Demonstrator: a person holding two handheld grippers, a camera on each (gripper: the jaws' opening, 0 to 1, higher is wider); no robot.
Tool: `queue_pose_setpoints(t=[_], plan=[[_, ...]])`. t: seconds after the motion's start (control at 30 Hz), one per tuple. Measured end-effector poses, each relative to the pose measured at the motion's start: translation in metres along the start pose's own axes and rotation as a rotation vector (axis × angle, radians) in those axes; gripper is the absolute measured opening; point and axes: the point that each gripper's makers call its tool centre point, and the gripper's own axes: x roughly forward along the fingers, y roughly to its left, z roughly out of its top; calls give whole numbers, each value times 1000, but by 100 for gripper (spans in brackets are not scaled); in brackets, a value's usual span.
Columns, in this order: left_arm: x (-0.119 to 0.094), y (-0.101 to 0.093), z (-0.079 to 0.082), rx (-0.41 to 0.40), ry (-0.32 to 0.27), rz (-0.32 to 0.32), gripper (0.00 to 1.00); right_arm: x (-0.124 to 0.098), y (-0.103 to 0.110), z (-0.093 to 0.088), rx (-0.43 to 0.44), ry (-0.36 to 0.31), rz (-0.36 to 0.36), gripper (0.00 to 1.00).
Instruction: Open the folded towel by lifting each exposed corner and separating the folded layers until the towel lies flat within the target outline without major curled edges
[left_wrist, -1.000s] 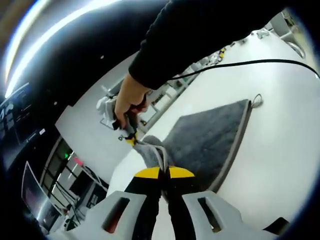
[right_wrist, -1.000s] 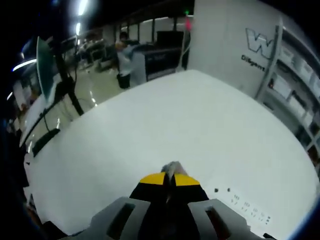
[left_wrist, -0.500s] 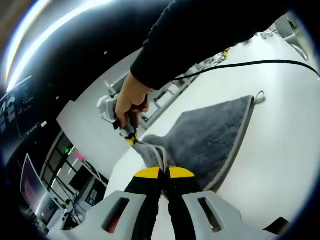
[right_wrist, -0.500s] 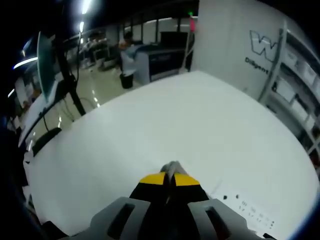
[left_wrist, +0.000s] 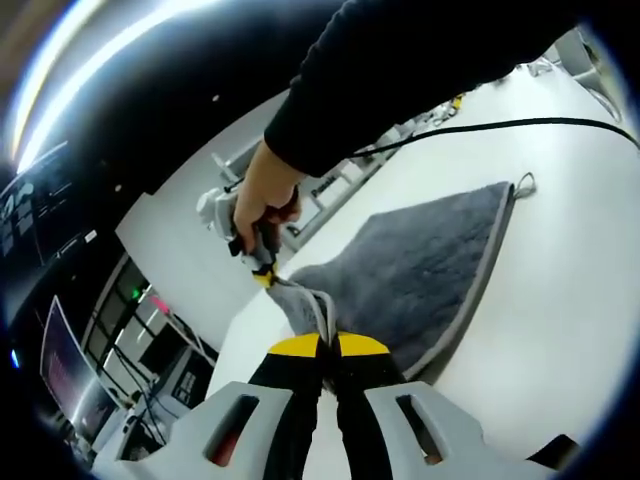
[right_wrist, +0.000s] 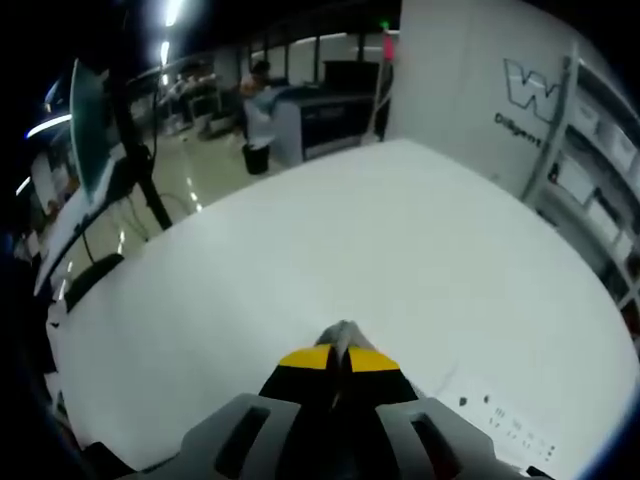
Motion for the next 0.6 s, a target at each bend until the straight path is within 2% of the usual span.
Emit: queue_pose_setpoints(t=[0.4, 0.6], plan=[[-3, 7, -12, -18, 25, 10, 3, 9, 13, -11, 4, 13, 8, 0], [-2, 7, -20, -24, 42, 7, 3, 16, 22, -10, -9, 22, 11, 0]])
